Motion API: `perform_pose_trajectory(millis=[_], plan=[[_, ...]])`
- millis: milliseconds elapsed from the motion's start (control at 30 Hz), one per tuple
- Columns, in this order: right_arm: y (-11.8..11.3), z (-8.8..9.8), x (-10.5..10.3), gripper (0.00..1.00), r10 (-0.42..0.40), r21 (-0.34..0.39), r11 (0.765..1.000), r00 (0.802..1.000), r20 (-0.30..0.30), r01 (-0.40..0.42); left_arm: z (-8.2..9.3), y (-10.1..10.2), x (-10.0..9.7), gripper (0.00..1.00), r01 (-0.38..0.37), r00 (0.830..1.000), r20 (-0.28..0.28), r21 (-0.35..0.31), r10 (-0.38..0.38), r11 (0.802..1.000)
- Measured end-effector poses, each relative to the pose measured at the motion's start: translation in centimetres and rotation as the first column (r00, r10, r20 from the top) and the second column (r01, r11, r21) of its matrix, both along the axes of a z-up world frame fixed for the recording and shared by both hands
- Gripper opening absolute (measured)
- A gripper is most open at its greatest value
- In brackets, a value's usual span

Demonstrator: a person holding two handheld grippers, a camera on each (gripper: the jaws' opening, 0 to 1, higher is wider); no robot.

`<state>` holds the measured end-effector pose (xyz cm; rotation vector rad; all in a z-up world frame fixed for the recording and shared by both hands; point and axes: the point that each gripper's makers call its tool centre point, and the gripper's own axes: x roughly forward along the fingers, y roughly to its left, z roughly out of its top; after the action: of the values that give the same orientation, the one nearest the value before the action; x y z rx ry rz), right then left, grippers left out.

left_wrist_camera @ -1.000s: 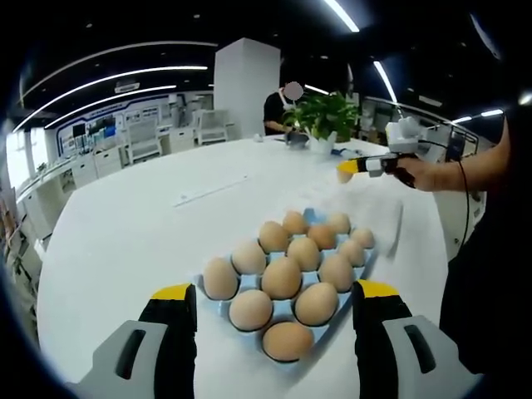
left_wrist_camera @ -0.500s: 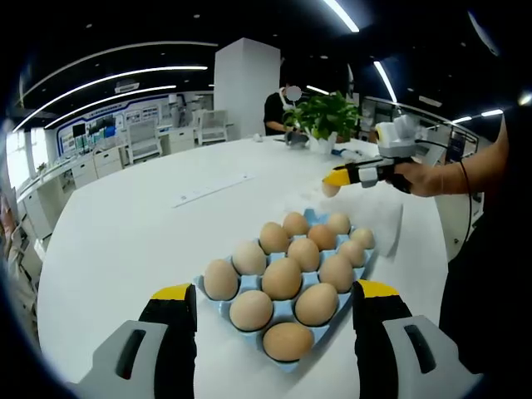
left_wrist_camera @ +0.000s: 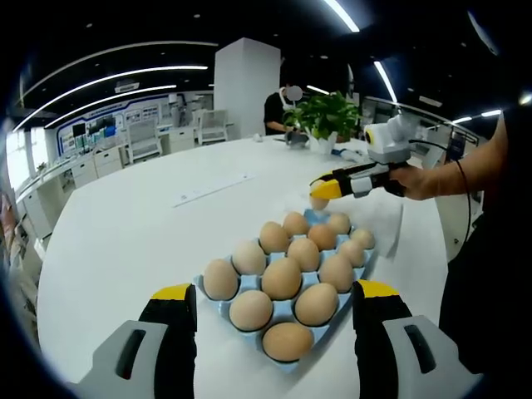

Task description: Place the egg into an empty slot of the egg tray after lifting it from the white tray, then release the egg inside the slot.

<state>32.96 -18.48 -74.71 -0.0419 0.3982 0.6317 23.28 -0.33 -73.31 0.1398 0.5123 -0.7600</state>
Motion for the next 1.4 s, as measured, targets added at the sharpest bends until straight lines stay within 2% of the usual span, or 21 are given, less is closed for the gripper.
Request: perform_pose_trajectory(millis=[233,733,933,1033,1233,1400], plan=[[1.6,-0.8,-0.5,0.26,0.05,-0.023,0.998,0.999,-0.003,-0.05,0.0,0.0,0.0,0.76,-0.003,1.0,-0.001,0.0,0.003,1.0],[1.9,-2.9,-0.8,0.26,0.091,-0.025,0.995,0.994,-0.068,-0.093,-0.1,0.3,0.0,0.76,-0.012,1.0,-0.005,0.0,0.012,1.0],[1.8,-3.2,-0.6,0.26,0.109,-0.004,0.994,0.99,-0.093,-0.109,-0.2,0.3,0.0,0.76,-0.011,1.0,-0.009,0.0,0.011,1.0],[1.9,-3.4,-0.5,0.26,0.132,0.034,0.991,0.984,-0.119,-0.129,-0.2,0.4,0.1,0.76,-0.009,1.0,-0.008,0.001,0.009,1.0],[2.2,-3.4,-0.6,0.27,0.198,0.029,0.98,0.974,-0.114,-0.196,-0.3,0.3,0.2,0.76,-0.007,1.0,-0.008,-0.001,0.007,1.0],[2.2,-3.4,-0.9,0.27,0.233,0.059,0.972,0.968,-0.096,-0.229,-0.4,0.1,0.1,0.76,0.0,1.0,-0.008,0.002,0.0,1.0]])
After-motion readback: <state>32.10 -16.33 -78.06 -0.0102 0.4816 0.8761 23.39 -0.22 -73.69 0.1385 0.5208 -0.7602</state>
